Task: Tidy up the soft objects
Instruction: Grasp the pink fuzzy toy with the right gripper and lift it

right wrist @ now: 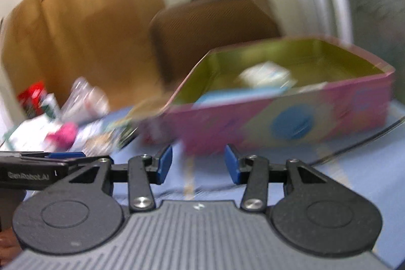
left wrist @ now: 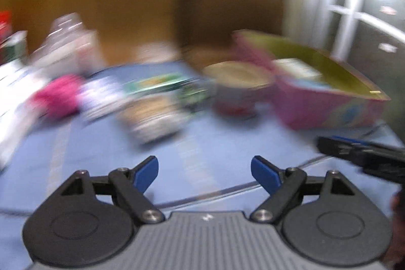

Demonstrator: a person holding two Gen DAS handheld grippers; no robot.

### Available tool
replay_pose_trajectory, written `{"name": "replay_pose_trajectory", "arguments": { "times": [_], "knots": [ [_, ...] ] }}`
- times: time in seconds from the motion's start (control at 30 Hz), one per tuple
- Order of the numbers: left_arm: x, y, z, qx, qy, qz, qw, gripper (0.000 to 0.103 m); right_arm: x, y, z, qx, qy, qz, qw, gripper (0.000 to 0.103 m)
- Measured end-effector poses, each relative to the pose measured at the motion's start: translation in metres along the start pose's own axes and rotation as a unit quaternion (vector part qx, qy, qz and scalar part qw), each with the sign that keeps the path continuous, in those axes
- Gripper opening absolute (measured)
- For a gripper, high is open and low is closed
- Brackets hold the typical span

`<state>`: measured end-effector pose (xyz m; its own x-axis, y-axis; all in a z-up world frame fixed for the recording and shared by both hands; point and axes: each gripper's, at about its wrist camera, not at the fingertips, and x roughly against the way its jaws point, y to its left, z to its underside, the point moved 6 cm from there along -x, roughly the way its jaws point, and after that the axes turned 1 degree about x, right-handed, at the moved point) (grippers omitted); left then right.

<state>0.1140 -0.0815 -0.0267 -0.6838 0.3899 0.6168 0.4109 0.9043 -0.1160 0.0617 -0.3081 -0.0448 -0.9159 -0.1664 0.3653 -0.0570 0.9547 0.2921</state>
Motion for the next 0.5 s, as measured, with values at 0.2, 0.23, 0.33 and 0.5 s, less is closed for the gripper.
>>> {"name": "replay_pose_trajectory", "arguments": {
  "times": [0.2, 0.23, 0.33, 0.5],
  "knots": [
    [0.012, 0.116, 0.013, 0.055, -0.008, -0.139, 0.9888, 0.083, -0.031, 0.077, 0.017, 0.066, 0.055, -0.052, 0.995, 0.049],
    [0.015, 0.134, 0.014, 0.069, -0.013, -0.155, 0.9854, 0.083, -0.035, 0.090, 0.015, 0.080, 0.057, -0.060, 0.993, 0.049],
    [0.028, 0.168, 0.016, 0.136, -0.044, -0.146, 0.9789, 0.083, -0.054, 0.129, 0.003, 0.124, 0.049, -0.089, 0.987, 0.049],
    [0.035, 0.174, 0.016, 0.170, -0.075, -0.130, 0.9739, 0.082, -0.114, 0.203, -0.018, 0.199, 0.032, -0.149, 0.968, 0.052]
  ]
}}
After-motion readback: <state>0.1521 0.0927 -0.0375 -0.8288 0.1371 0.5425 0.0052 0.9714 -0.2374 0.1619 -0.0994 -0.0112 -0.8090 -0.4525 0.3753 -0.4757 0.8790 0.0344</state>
